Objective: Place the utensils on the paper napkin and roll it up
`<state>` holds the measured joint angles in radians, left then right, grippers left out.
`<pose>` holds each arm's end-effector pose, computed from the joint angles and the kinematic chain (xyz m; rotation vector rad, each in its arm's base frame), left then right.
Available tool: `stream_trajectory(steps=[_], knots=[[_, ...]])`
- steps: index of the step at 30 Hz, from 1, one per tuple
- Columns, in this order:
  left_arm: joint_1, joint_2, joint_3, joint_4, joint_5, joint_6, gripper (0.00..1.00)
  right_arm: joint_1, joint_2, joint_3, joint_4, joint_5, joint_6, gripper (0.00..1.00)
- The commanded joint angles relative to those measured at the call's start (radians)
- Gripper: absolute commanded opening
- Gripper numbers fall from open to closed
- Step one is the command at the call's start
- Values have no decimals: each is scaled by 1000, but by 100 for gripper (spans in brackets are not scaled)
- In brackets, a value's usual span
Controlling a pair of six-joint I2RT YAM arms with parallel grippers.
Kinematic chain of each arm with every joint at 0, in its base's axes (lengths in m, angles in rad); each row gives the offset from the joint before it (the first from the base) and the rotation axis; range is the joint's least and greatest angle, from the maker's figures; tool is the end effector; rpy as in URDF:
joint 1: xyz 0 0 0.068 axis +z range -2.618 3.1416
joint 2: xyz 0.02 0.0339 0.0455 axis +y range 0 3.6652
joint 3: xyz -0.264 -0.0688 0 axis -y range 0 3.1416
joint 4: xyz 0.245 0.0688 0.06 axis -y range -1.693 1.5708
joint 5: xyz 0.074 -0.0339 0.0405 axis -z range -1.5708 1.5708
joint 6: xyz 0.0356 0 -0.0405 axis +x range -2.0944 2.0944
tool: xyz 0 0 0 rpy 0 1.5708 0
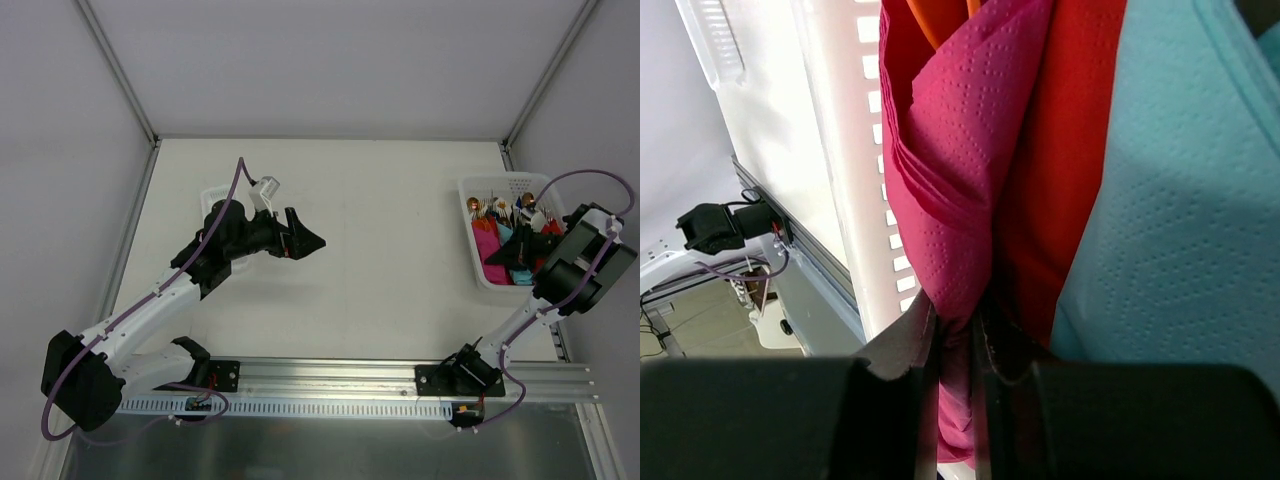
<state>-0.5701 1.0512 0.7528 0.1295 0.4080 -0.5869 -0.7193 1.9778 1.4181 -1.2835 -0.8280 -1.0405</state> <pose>0.1994 -0.1446 0.3100 0.3083 1.8580 -1.1775 0.2712 -0.2027 0.1822 -0.2510 2.4901 0.9633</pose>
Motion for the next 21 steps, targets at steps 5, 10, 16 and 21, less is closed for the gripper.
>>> stream_trajectory(steps=[5, 10, 16, 21], knots=[[-5, -36, -15, 19, -18, 6, 99, 6, -19, 42, 85, 67, -18, 1], [-5, -34, -9, 15, -23, 10, 99, 21, -22, 10, 133, 104, 0, 6], [-5, -25, 2, 10, -21, 15, 99, 23, -52, -1, 154, 102, 25, 23], [-5, -39, 0, 5, -28, 15, 99, 23, -103, 27, 127, 113, 14, 42]])
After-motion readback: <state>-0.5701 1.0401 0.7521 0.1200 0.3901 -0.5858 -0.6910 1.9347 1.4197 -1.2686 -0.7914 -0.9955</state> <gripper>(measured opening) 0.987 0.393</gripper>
